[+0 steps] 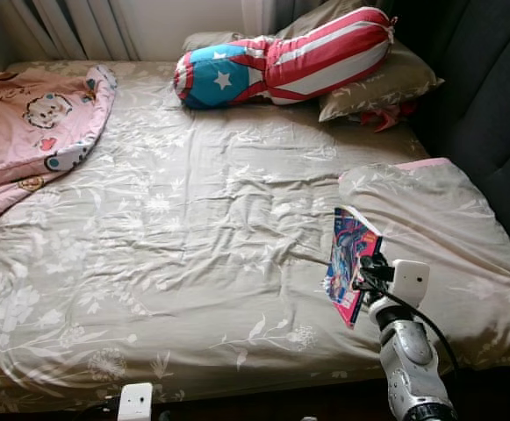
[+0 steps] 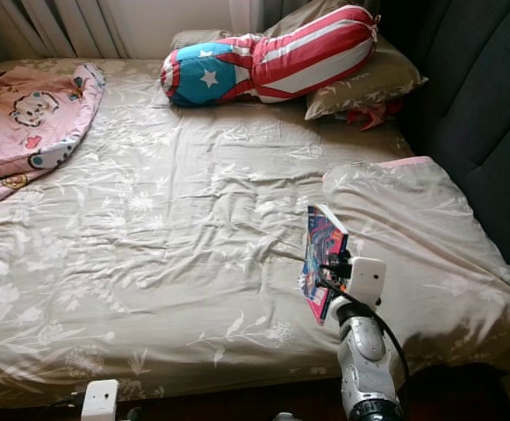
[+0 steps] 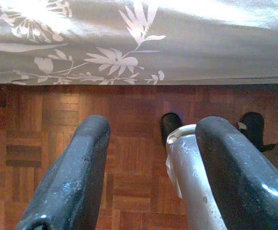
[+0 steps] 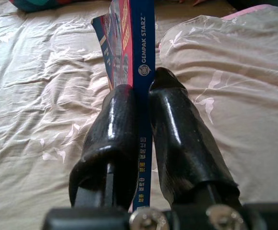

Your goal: Clean up the room

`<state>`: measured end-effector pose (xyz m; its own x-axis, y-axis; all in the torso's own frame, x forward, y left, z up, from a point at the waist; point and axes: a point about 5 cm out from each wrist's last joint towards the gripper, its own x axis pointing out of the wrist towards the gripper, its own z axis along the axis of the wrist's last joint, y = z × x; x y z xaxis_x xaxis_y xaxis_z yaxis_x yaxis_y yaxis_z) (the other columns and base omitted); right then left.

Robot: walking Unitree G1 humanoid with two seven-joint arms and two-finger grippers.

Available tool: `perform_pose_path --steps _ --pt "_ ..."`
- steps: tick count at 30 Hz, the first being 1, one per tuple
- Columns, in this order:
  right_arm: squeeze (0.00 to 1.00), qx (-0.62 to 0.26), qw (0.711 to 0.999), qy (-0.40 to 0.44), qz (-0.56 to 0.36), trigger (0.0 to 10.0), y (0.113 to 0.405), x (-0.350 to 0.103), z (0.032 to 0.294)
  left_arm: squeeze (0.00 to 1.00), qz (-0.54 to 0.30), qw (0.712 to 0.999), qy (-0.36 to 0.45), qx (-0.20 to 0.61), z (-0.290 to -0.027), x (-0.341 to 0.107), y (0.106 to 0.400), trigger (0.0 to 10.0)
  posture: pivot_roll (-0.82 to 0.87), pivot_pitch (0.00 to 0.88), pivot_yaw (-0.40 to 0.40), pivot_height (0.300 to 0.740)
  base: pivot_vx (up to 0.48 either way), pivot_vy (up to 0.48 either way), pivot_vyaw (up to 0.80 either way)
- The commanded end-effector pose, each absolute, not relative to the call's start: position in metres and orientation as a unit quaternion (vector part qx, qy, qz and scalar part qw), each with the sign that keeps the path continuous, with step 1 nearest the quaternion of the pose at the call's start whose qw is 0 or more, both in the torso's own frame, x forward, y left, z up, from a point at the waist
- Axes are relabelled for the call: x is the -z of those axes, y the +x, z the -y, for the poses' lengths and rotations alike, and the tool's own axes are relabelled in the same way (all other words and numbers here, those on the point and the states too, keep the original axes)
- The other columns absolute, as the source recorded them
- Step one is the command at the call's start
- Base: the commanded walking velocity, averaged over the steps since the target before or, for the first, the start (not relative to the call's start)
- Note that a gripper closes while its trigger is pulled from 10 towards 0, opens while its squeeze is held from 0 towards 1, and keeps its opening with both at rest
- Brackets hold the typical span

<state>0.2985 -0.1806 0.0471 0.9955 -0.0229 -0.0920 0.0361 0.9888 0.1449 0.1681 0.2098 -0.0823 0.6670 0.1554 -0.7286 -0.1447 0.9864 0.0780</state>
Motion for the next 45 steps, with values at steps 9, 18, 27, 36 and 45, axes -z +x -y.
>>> perform_pose_path --steps 9,18,27,36,45 --pt "0.0 0.009 0.996 0.077 -0.035 10.0 0.299 -0.051 0.18 0.0 -0.424 0.902 -0.001 -0.083 -0.208 0.089 0.155 10.0 -0.08 0.162 -0.039 0.729 0.276 0.0 0.0" --pt "0.0 0.002 0.996 0.079 -0.039 10.0 0.298 -0.05 0.178 0.0 -0.416 0.906 -0.002 -0.083 -0.207 0.088 0.157 10.0 -0.08 0.165 -0.038 0.729 0.0 0.0 0.0" --pt "0.0 -0.002 0.996 0.083 -0.041 10.0 0.296 -0.049 0.176 0.0 -0.344 0.935 -0.007 -0.081 -0.209 0.072 0.184 10.0 -0.08 0.172 -0.03 0.729 0.0 0.0 0.0" --pt "0.0 -0.001 0.996 0.086 -0.038 10.0 0.291 -0.048 0.177 0.0 -0.123 0.99 0.012 -0.067 -0.21 0.015 0.231 10.0 -0.08 0.18 -0.017 0.729 0.0 0.0 0.0" --pt "0.0 -0.006 0.996 0.088 -0.017 10.0 0.291 -0.055 0.176 0.0 -0.006 0.997 0.036 -0.064 -0.208 -0.033 0.241 10.0 -0.08 0.195 -0.013 0.729 0.0 0.0 0.0"
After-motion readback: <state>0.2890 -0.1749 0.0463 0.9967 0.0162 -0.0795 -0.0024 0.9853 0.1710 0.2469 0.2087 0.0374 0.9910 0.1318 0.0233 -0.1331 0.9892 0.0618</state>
